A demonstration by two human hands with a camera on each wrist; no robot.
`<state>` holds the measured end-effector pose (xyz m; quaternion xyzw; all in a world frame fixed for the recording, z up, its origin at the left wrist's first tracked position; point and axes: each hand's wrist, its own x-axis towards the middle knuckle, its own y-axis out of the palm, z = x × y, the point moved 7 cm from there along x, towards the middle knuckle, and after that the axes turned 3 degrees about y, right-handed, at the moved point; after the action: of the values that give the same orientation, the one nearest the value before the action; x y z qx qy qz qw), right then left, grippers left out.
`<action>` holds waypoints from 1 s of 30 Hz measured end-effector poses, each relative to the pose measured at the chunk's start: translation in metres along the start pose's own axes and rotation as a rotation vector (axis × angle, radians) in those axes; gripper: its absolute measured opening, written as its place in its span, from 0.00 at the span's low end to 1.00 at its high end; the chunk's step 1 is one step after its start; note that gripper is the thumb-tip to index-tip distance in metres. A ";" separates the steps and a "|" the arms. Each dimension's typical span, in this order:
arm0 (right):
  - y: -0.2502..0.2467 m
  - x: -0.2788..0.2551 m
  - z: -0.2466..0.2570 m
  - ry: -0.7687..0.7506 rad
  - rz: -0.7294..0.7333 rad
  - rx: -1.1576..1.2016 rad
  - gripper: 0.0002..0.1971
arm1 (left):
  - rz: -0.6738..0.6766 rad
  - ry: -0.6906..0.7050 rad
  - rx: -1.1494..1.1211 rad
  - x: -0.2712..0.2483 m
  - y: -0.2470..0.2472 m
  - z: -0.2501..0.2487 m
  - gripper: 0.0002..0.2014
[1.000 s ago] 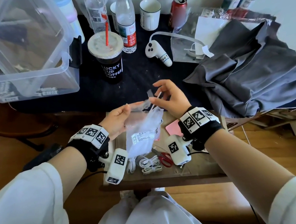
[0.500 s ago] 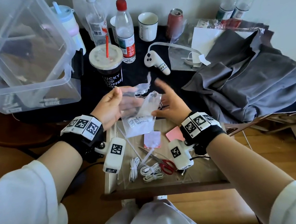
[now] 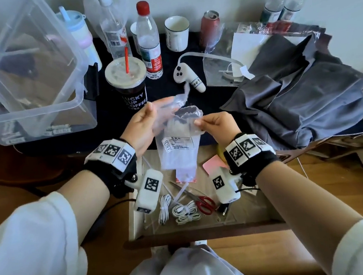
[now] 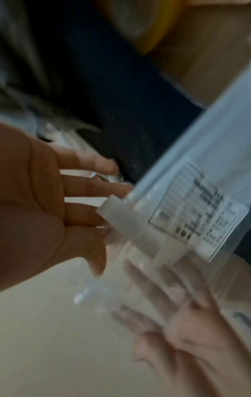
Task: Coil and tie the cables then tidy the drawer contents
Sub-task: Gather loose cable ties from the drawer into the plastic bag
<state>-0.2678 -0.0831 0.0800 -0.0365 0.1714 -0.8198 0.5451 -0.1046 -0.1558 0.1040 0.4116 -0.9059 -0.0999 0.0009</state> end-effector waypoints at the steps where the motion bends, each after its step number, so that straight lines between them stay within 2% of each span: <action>1: -0.002 0.001 0.001 0.000 -0.019 -0.010 0.10 | -0.001 0.005 0.020 0.003 -0.001 0.000 0.21; 5: -0.003 0.004 -0.015 0.097 -0.021 -0.142 0.13 | 0.019 -0.075 0.075 0.001 0.002 0.012 0.21; 8: -0.004 0.000 -0.028 0.172 -0.019 -0.133 0.07 | 0.023 -0.134 0.106 -0.003 0.004 0.025 0.21; 12: -0.007 -0.007 -0.050 0.206 -0.047 -0.176 0.12 | 0.051 -0.266 0.206 -0.011 0.002 0.053 0.17; 14: -0.016 -0.011 -0.063 0.243 -0.094 -0.169 0.11 | 0.053 -0.300 0.215 -0.014 0.002 0.066 0.15; 18: -0.040 -0.020 -0.098 0.329 -0.188 -0.111 0.12 | -0.070 -0.427 0.161 -0.026 -0.014 0.102 0.14; 23: -0.061 -0.017 -0.135 0.407 -0.362 -0.044 0.07 | -0.203 -0.700 0.093 -0.058 -0.040 0.164 0.10; 26: -0.065 -0.022 -0.150 0.408 -0.493 0.012 0.21 | -0.221 -0.827 0.072 -0.072 -0.046 0.187 0.18; 27: -0.067 -0.027 -0.152 0.380 -0.544 -0.004 0.21 | -0.227 -0.853 0.087 -0.076 -0.047 0.192 0.18; 29: -0.066 -0.042 -0.155 0.385 -0.598 -0.109 0.13 | -0.256 -0.895 0.130 -0.081 -0.049 0.200 0.18; 30: -0.060 -0.049 -0.159 0.428 -0.547 -0.158 0.11 | -0.284 -0.907 0.150 -0.082 -0.051 0.204 0.18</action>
<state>-0.3399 0.0202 -0.0439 0.0497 0.3284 -0.9088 0.2526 -0.0292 -0.0903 -0.0986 0.4451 -0.7545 -0.2028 -0.4375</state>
